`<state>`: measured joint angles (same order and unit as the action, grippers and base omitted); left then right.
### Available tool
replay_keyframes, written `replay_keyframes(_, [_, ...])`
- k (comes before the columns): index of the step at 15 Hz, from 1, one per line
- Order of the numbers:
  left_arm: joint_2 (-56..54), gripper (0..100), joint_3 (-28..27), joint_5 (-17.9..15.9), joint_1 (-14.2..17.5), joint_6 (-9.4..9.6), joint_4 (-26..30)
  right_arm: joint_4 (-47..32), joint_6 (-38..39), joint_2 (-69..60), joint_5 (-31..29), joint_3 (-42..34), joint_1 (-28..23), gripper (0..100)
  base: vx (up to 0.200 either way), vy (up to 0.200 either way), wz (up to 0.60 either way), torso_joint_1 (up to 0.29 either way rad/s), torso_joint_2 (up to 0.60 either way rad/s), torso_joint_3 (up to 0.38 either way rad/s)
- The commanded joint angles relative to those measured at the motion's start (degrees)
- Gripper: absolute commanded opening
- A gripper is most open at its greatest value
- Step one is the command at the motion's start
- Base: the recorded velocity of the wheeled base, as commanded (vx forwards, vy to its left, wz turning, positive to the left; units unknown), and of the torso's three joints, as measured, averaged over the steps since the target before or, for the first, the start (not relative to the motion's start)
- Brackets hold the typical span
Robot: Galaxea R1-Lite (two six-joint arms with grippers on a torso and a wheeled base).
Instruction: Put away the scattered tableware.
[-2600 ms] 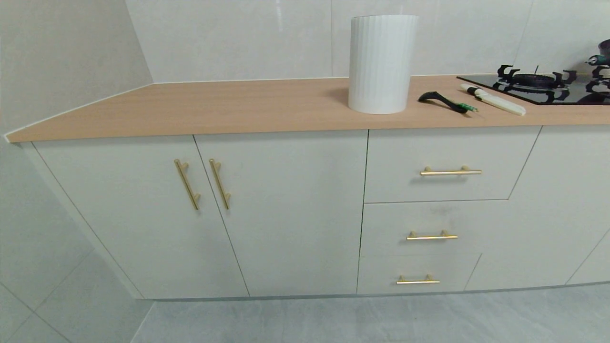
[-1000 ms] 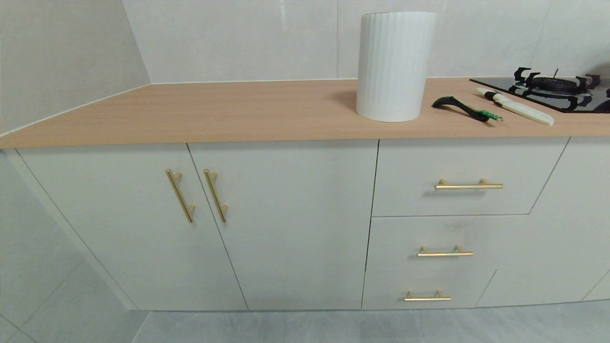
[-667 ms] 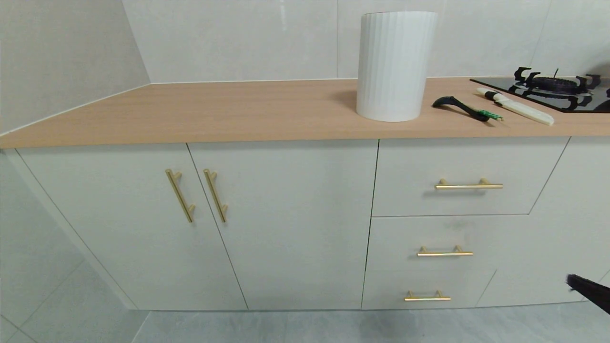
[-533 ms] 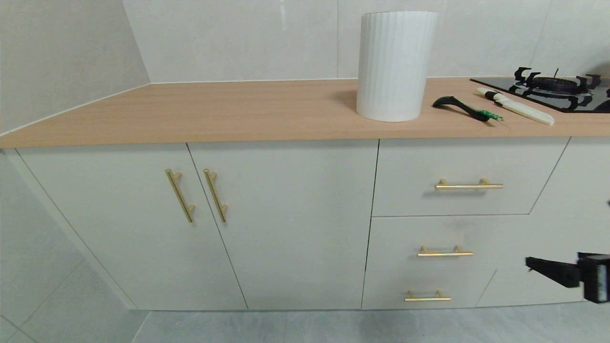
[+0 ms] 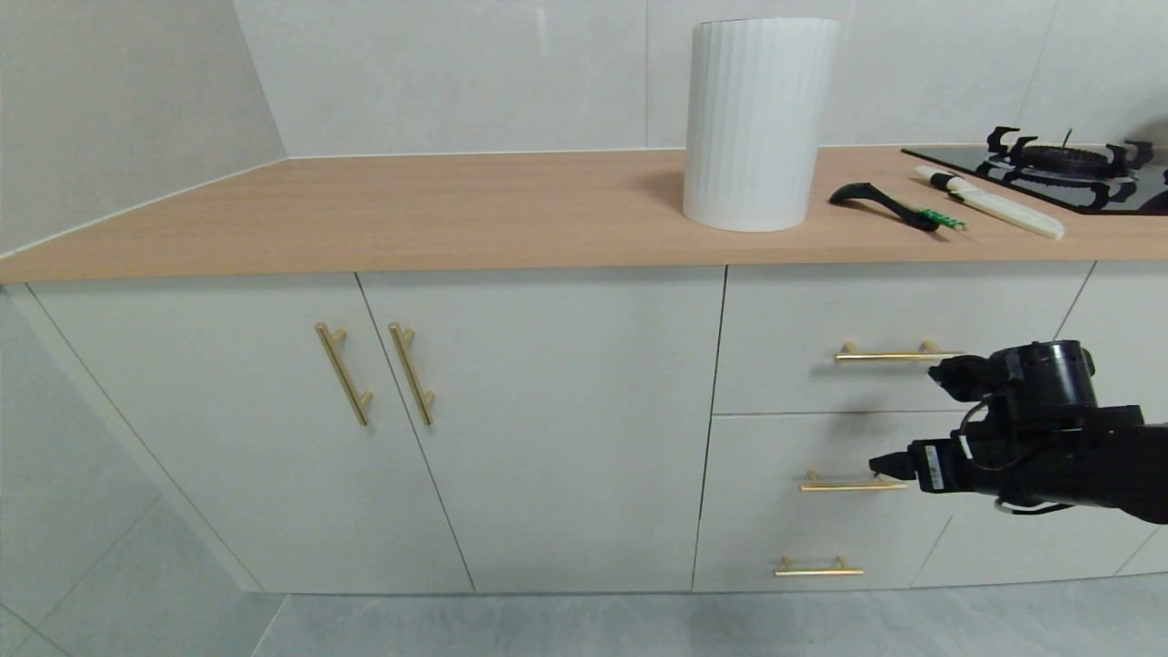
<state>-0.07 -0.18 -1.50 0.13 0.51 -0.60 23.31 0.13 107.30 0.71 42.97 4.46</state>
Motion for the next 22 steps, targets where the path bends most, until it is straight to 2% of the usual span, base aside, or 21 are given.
replay_keyframes(1, [0.1,100,0.0,0.0,0.0,0.02,0.0,5.3,0.1,10.4,-0.8,0.2,0.4,100,0.000,0.000,0.00,0.000,0.00,0.000])
replay_keyframes(3, [0.1,100,0.0,0.0,0.0,0.02,0.0,11.1,0.1,14.5,-3.6,0.2,0.3,100,0.000,0.000,0.00,0.000,0.00,0.000])
replay_keyframes(12, [0.1,100,0.0,0.0,0.0,0.02,0.0,29.7,0.1,24.1,-4.3,-0.3,-0.1,100,0.000,0.000,0.00,0.000,0.00,0.000])
replay_keyframes(14, [0.1,100,0.0,0.0,0.0,0.02,0.0,34.1,0.1,27.2,-6.6,0.9,0.0,100,0.000,0.000,0.00,0.000,0.00,0.000])
replay_keyframes(22, [0.1,100,0.0,0.0,0.0,0.02,0.0,34.3,0.3,29.8,-7.5,2.9,0.0,100,0.000,0.000,0.00,0.000,0.00,0.000])
